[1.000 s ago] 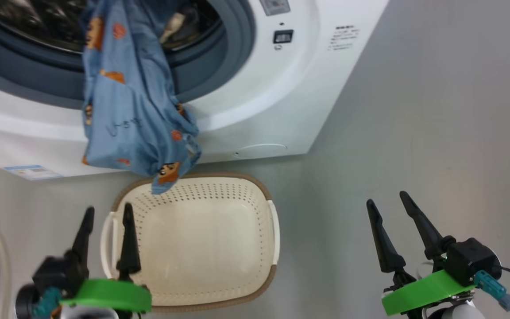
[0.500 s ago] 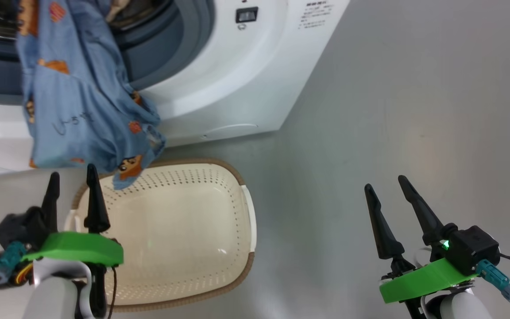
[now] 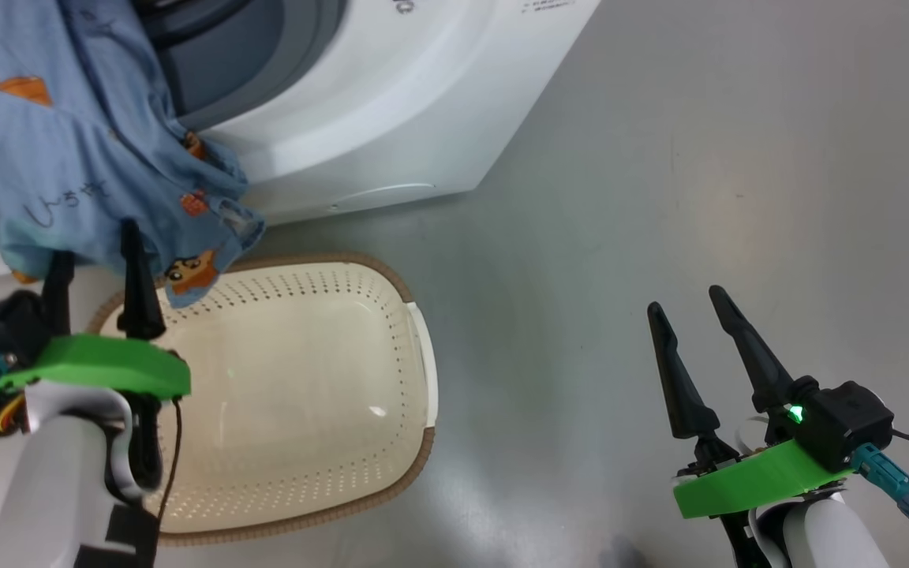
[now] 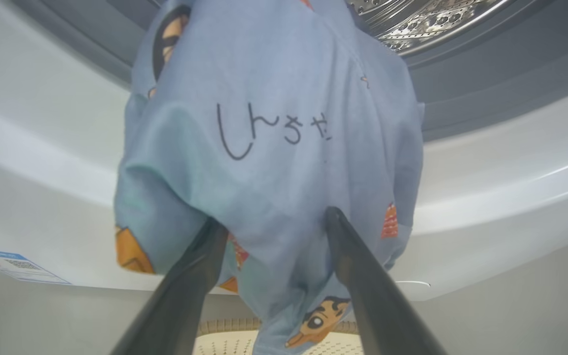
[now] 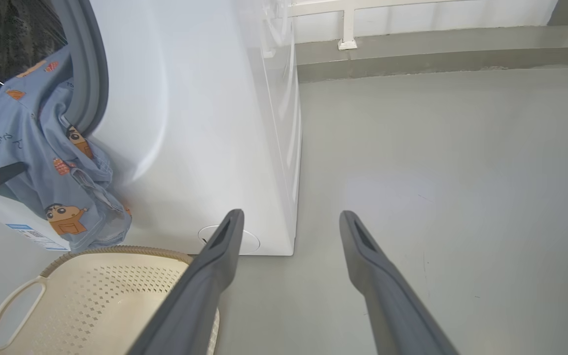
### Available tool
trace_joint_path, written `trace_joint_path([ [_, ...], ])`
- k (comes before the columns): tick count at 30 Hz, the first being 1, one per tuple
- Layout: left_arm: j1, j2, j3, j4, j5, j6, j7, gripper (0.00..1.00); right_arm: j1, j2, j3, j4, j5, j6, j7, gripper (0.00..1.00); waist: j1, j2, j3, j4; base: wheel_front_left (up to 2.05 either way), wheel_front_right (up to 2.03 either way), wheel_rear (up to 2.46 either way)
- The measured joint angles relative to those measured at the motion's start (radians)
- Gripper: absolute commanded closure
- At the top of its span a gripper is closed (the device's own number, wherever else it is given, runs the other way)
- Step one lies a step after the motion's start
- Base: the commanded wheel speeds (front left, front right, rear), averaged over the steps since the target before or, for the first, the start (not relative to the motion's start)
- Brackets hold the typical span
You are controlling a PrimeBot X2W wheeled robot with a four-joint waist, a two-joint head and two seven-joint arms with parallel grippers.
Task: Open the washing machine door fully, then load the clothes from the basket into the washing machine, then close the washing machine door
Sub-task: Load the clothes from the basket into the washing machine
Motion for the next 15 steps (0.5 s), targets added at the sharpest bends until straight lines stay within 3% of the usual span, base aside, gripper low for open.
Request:
trace_joint_path([
  [15, -0.149, -0.025, 0.028, 0.088, 0.072, -0.044, 0.000, 0.00, -0.019, 0.000, 0.024, -0.005, -0.002, 0.000, 0.000, 0.00, 0.0000, 0.0000, 0.056, -0.027, 0.00, 0.00, 0.00],
])
